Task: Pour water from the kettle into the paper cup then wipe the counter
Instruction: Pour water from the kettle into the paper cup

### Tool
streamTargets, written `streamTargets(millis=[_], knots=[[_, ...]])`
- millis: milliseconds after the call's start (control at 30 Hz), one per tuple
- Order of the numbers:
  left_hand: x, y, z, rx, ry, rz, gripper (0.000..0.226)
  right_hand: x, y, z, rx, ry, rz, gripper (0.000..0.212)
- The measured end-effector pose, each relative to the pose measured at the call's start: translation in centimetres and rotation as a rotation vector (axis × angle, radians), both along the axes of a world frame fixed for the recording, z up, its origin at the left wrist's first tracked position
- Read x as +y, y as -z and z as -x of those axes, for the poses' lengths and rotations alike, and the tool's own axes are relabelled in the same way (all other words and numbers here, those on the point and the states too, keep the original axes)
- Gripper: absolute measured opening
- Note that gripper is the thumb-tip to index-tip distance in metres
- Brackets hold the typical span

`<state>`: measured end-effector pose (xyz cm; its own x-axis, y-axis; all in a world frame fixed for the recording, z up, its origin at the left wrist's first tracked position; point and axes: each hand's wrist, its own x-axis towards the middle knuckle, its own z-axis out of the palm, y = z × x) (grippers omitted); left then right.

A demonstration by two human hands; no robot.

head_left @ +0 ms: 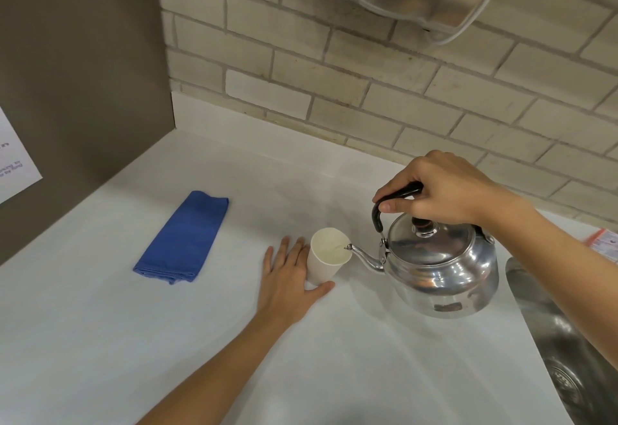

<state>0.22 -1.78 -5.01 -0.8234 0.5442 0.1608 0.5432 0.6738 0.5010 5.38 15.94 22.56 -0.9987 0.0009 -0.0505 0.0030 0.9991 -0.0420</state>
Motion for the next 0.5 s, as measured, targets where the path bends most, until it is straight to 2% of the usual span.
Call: streamTargets(millis=[500], knots=[[0.07,0.25,0.10,0.020,-0.003,-0.007,0.093,-0.10,-0.06,-0.03,0.000,0.005,-0.008,0.017]])
